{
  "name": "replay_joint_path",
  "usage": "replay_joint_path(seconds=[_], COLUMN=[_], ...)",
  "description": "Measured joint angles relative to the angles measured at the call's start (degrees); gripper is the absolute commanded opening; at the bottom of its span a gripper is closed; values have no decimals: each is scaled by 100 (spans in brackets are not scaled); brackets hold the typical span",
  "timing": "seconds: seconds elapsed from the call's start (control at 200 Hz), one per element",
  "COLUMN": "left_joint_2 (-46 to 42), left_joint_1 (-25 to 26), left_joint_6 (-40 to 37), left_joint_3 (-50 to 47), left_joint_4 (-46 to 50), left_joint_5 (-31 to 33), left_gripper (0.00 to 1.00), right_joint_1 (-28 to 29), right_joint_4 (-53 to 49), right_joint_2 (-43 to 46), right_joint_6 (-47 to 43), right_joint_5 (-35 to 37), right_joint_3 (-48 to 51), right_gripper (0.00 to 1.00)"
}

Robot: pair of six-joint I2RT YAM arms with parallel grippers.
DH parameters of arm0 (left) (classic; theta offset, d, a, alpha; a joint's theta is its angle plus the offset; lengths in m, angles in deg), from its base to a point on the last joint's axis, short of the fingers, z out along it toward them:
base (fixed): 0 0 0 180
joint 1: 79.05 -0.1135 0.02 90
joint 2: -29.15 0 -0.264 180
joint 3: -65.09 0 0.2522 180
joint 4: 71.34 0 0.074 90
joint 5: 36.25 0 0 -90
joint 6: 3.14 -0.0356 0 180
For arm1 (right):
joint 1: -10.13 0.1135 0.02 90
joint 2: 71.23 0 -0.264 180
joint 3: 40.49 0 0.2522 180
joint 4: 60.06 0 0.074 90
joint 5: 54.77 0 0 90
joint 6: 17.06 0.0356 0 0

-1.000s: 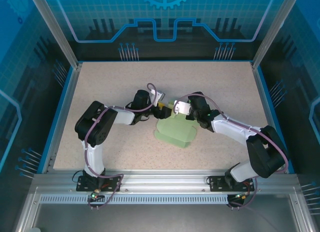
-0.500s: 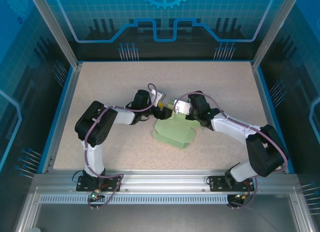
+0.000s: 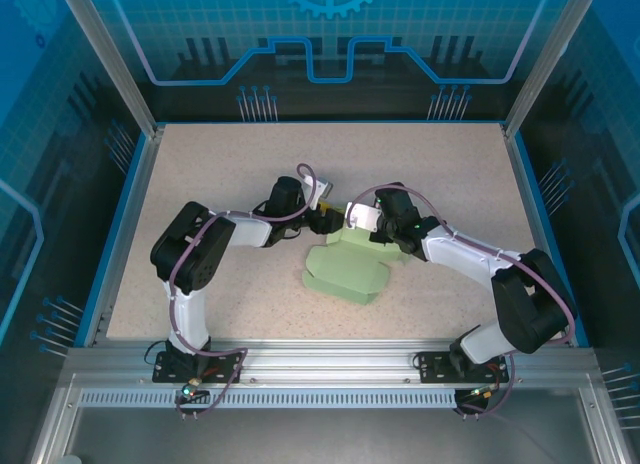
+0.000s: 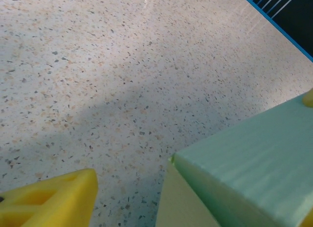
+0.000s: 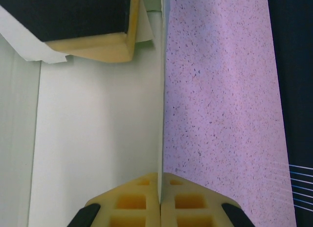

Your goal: Fold the paper box

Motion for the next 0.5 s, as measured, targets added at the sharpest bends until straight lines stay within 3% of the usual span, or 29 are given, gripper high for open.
replay_joint_path(seconds=[0.365, 0.5], left_joint_2=[-120, -133], left_joint_1=[0, 0], left_joint_6=[-256, -258], left_joint_3=[-282, -393], left_joint_4=[17, 7], left_joint_5=[164, 247], left_gripper=[65, 60], right_joint_1=[0, 0], right_joint_4=[74, 129], right_joint_2=[0, 24], right_joint_6=[44, 59], right_joint_5=[131, 173], right_joint_3=[2, 13], right_gripper=[0, 0])
